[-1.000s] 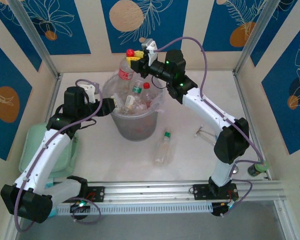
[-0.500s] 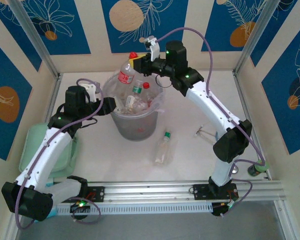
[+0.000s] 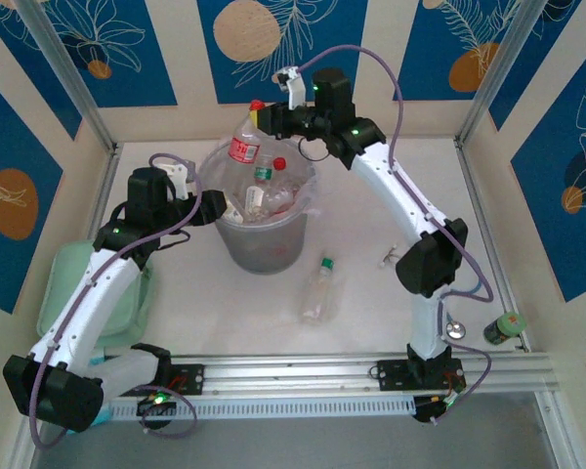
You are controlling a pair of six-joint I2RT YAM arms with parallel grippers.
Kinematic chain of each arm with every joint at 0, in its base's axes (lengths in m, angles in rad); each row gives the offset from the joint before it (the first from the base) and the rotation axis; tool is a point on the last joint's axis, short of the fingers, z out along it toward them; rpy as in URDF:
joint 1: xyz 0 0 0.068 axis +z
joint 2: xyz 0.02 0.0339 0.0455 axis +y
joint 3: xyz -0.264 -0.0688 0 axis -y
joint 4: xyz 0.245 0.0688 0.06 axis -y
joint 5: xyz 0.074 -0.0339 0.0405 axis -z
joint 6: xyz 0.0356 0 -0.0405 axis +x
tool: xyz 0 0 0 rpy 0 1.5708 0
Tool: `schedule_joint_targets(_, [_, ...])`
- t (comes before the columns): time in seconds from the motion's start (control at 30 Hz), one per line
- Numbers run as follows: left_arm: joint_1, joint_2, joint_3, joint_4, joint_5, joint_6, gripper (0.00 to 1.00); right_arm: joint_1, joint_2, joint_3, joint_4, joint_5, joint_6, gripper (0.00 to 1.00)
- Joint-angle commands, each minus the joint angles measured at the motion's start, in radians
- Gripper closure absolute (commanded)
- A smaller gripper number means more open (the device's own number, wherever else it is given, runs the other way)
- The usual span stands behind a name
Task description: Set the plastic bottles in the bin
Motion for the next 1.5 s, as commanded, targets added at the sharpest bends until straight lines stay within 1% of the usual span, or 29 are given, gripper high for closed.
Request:
schedule_joint_targets(0.0, [-0.009,0.017,0.032,0.021,0.007,-0.008,0.36,0.055,0.123,-0.076,-0.331,-0.106,0.063,0.99])
schedule_joint_targets(0.2, [-0.009,0.020,0.030,0.024,0.004,-0.004,0.36,0.058,0.088,-0.238,-0.231,-0.121,0.166,0.98])
schedule_joint_targets(0.3, [-0.009,0.024,0.028,0.030,0.008,-0.007,0.36,0.061,0.074,-0.265,-0.218,-0.124,0.174,0.95])
schedule_joint_targets(0.4, [-0.009,0.027,0.028,0.032,0.008,-0.008,0.36,0.061,0.046,-0.246,-0.222,-0.115,0.160,0.91])
schedule_joint_targets(0.5, [-0.009,0.020,0.028,0.030,0.005,-0.006,0.36,0.061,0.008,-0.201,-0.259,-0.086,0.120,0.81])
schedule_joint_targets(0.7, [-0.009,0.011,0.030,0.014,-0.005,0.003,0.36,0.061,-0.103,-0.123,-0.331,0.014,-0.008,0.43])
schedule_joint_targets(0.77, [-0.009,0.009,0.033,0.011,-0.007,0.005,0.36,0.056,-0.150,-0.126,-0.331,0.070,-0.050,0.37])
schedule_joint_targets(0.8, [-0.009,0.008,0.033,0.010,-0.007,0.005,0.36,0.052,-0.170,-0.125,-0.333,0.093,-0.066,0.30])
schedule_joint_targets(0.83, [-0.009,0.007,0.034,0.008,-0.006,0.004,0.35,0.047,-0.187,-0.124,-0.332,0.115,-0.085,0.29])
schedule_joint_targets(0.97, [-0.009,-0.001,0.034,0.007,-0.008,0.003,0.35,0.024,-0.222,-0.112,-0.314,0.164,-0.106,0.29])
schedule_joint_targets(1.07, [-0.009,-0.003,0.034,0.006,-0.014,0.003,0.35,0.019,-0.216,-0.097,-0.244,0.163,-0.089,0.32])
schedule_joint_targets(1.17, [-0.009,0.001,0.033,0.004,-0.010,0.001,0.35,0.028,-0.187,-0.096,-0.112,0.155,-0.067,0.39])
schedule_joint_targets(1.33, [-0.009,-0.003,0.024,0.010,-0.009,-0.004,0.35,0.057,-0.104,-0.082,0.094,0.174,-0.050,0.58])
schedule_joint_targets(1.37, [-0.009,-0.003,0.022,0.011,-0.008,-0.003,0.35,0.064,-0.082,-0.068,0.113,0.179,-0.053,0.60])
schedule_joint_targets(1.47, [-0.009,0.005,0.022,0.012,-0.003,-0.005,0.35,0.089,0.001,0.006,0.138,0.211,-0.103,0.63])
